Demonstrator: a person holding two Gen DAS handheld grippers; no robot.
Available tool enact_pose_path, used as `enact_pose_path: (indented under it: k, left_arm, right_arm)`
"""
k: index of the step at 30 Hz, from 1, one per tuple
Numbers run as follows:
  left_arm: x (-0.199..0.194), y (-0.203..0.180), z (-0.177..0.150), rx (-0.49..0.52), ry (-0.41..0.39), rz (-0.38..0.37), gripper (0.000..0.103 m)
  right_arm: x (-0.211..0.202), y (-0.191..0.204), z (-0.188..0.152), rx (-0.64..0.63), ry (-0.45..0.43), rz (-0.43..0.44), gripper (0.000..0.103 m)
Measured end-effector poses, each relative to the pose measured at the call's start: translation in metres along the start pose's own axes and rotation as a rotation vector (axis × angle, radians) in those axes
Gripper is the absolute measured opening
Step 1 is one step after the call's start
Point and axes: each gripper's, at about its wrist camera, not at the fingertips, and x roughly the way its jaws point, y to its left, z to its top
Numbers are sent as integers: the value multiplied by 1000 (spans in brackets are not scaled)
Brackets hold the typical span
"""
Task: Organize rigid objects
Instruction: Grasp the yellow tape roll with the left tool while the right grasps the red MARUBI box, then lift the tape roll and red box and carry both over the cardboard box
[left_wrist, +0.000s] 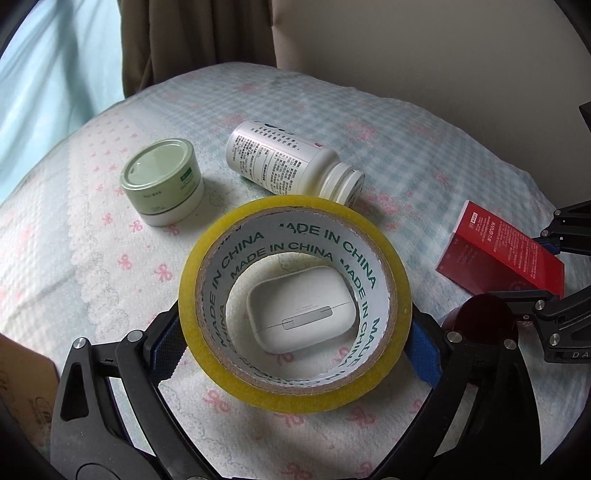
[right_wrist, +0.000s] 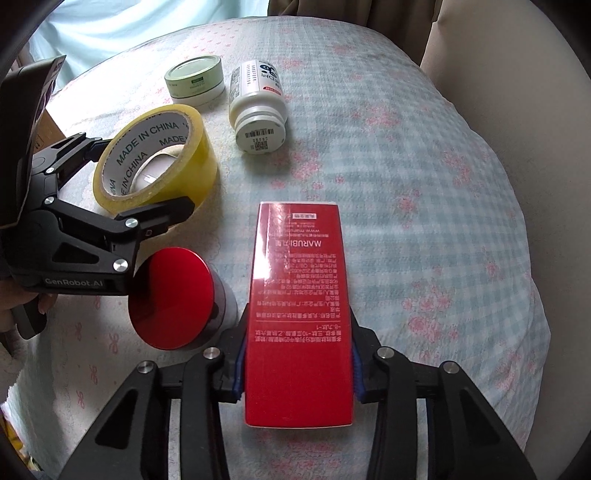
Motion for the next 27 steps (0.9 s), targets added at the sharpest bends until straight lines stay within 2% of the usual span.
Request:
enact_pose_path:
  k: [7,14,21,27]
  left_arm:
    - [-34,1,10,-21,-26,19,97]
    - [-91,0,28,-61,-63,37,97]
    - [-175,-1,58,-80,-109,75,97]
    - [-257,10,75,-146,-128,122,97]
  right_arm:
    - [-25,-5,0,43,-40,2,38]
    - [-77,-5,7,44,-92,-16,38]
    - [-157,-4,17,38,-150,-28,38]
    - [-230,7,30,12,-201,-19,38]
